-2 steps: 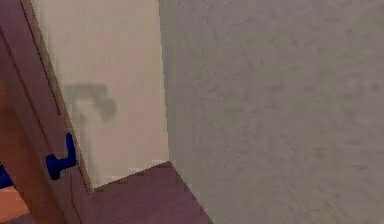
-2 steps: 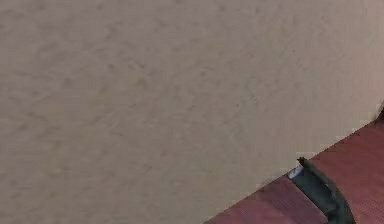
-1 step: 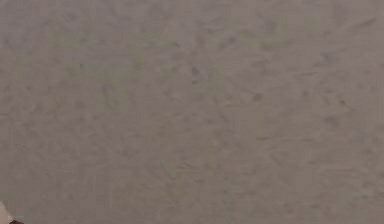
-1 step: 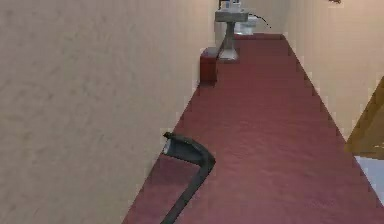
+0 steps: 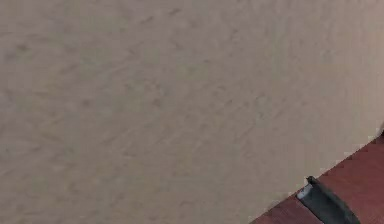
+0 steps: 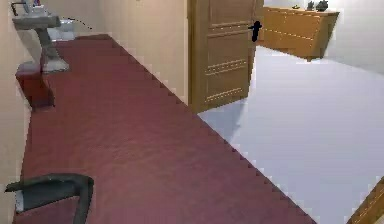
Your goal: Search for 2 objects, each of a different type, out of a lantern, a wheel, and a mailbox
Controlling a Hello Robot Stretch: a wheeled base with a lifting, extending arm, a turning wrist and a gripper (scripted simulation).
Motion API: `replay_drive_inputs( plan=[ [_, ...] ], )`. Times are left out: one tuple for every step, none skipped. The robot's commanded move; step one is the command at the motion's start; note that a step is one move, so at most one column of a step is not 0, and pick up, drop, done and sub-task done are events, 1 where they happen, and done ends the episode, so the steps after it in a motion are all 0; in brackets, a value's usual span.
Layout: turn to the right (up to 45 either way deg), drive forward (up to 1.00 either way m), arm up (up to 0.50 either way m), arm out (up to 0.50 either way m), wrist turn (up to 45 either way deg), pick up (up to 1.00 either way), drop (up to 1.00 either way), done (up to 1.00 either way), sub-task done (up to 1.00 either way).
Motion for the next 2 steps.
replay_drive_inputs(
  plan=[
    [45.0, 0.00, 0.00, 0.00, 0.0, 0.00, 0.00, 0.00, 0.00],
    [36.0, 0.00, 0.00, 0.00, 0.0, 0.00, 0.00, 0.00, 0.00]
  ],
)
